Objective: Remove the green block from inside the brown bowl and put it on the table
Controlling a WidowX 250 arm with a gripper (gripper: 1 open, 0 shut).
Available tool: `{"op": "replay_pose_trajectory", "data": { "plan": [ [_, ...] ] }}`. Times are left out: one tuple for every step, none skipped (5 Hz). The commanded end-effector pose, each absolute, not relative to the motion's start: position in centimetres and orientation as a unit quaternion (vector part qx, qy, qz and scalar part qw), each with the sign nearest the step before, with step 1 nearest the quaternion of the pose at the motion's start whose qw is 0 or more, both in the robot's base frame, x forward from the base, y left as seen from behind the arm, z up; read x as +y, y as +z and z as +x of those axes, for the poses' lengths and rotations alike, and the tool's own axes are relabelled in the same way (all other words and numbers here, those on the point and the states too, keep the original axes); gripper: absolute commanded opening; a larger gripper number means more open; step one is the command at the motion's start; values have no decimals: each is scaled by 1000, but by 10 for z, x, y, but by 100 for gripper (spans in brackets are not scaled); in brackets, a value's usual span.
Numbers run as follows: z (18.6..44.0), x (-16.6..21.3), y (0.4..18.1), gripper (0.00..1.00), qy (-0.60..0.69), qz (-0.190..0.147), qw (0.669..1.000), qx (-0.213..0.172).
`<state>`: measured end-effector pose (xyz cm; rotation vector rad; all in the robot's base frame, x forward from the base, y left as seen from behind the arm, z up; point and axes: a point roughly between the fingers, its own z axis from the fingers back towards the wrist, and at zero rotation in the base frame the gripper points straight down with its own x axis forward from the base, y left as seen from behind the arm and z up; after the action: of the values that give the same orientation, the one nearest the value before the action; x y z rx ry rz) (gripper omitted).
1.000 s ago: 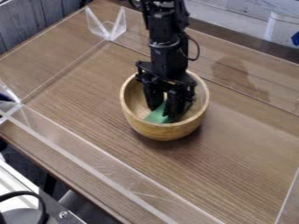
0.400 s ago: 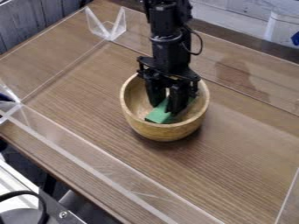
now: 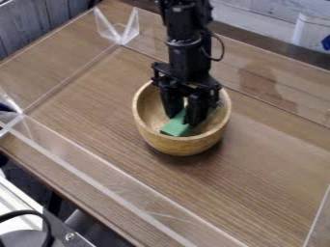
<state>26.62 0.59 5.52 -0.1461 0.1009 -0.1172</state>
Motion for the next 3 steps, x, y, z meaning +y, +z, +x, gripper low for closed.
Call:
{"op": "replay_pose_trajectory", "data": {
  "plan": [
    [281, 6, 83, 0, -62, -65, 996, -5],
    [281, 5, 85, 0, -61, -65, 996, -7],
    [281, 5, 86, 0, -60, -65, 996, -8]
  ]
}}
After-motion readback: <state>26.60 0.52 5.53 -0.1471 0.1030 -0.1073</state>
